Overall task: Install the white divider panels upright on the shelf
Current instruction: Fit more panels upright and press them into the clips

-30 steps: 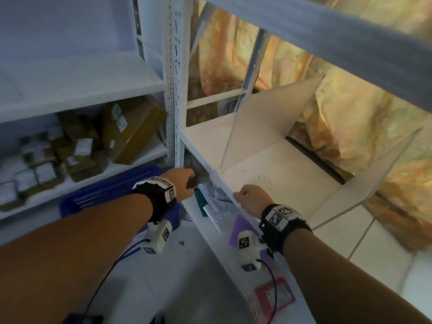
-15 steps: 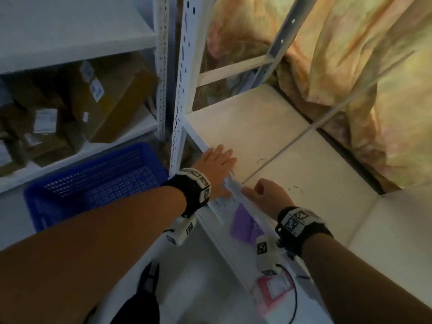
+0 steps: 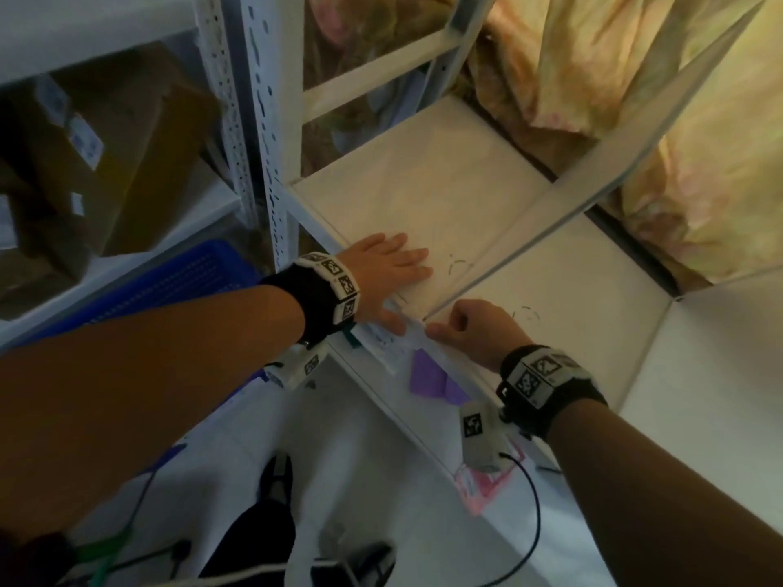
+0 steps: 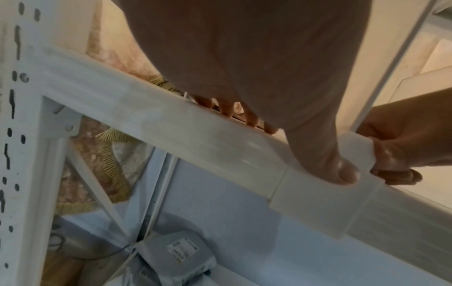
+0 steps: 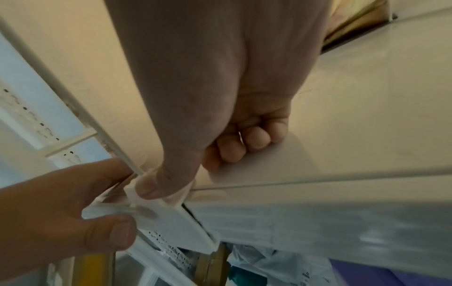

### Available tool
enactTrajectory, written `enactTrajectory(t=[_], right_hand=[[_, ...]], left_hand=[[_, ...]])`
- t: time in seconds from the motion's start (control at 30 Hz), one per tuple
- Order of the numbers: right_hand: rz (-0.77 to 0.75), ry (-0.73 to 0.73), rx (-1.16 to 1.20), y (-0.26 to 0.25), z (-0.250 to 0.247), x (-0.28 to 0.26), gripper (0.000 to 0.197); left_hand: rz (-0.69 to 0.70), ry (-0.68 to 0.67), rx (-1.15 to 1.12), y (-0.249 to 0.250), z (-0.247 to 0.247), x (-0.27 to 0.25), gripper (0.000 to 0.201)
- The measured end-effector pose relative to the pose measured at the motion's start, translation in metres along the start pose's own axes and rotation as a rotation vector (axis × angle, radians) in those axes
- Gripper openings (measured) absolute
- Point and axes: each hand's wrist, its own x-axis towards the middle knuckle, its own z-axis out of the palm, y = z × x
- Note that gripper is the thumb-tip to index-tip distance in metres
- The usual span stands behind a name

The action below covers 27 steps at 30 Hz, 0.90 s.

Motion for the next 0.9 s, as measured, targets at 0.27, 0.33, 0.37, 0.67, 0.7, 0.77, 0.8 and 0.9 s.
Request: enactTrajectory(t=[0.27,0.33,0.37,0.67,0.7,0.77,0.8,0.9], right_hand=[[-0.142,0.121,0.012,-0.039,-0.006,0.013,0.043],[-0.159,0.113,0.018,-0.048,-0.006,0.018,0.042],[-0.159,0.102,0.011,-0.048,-0.005,0.02,0.041],[-0.187,0.041,-0.051,-0.039,-0.006,0.034,0.045],[-0.175,0.037,-0.054,-0.039,-0.006,0.035,0.046],[-0.162,0.033,-0.052,-0.038,-0.007,0.035,0.047],[-0.165,0.031,-0.055,-0.039,-0.008,0.035,0.047],[-0.158,0.048,-0.046,-0.037,-0.009,0.036,0.049]], left_hand=[[0.005,0.06,-0.077,-0.001,0.001,-0.004,0.085],[-0.006,0.066,-0.109,-0.004,-0.001,-0.005,0.083],[-0.006,0.072,-0.119,-0.005,-0.002,-0.006,0.083],[-0.26,0.275,-0.056,0.014,0.033,-0.025,0.088],[-0.295,0.299,-0.069,0.019,0.038,-0.027,0.088],[-0.351,0.316,-0.116,0.026,0.045,-0.027,0.087],[-0.373,0.315,-0.133,0.029,0.047,-0.027,0.087],[-0.405,0.307,-0.134,0.034,0.048,-0.026,0.089]])
